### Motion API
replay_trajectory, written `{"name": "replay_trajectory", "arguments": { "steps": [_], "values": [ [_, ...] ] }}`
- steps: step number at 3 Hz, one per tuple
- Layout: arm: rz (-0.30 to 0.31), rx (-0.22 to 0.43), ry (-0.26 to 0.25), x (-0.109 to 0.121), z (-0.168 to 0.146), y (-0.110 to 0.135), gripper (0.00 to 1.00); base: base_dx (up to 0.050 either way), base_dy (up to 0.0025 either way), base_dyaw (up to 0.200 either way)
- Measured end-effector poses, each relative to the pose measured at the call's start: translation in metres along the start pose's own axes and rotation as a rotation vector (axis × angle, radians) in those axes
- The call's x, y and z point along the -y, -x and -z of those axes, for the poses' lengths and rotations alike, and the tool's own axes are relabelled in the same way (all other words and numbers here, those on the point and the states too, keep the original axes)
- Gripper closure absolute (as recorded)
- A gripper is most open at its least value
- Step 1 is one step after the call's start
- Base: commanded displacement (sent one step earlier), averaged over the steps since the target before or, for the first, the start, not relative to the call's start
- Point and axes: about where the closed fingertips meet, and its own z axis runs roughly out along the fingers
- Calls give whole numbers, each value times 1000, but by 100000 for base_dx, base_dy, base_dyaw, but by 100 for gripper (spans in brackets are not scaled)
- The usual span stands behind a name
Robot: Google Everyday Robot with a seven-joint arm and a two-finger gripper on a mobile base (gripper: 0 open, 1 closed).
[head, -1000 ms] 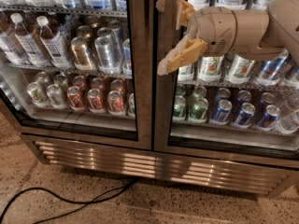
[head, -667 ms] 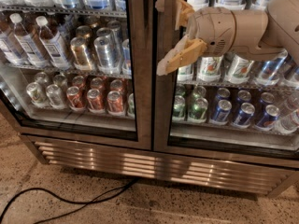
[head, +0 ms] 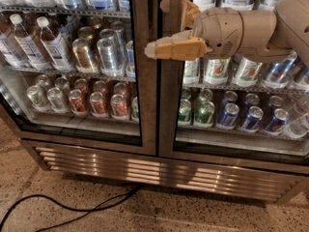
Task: Open right fridge door
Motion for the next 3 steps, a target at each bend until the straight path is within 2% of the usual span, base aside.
{"name": "replay_trajectory", "arguments": {
  "steps": [2, 3],
  "values": [
    [0, 0, 0, 0, 0, 0, 88, 0, 0, 0],
    [0, 0, 0, 0, 0, 0, 100, 0, 0, 0]
  ]
}}
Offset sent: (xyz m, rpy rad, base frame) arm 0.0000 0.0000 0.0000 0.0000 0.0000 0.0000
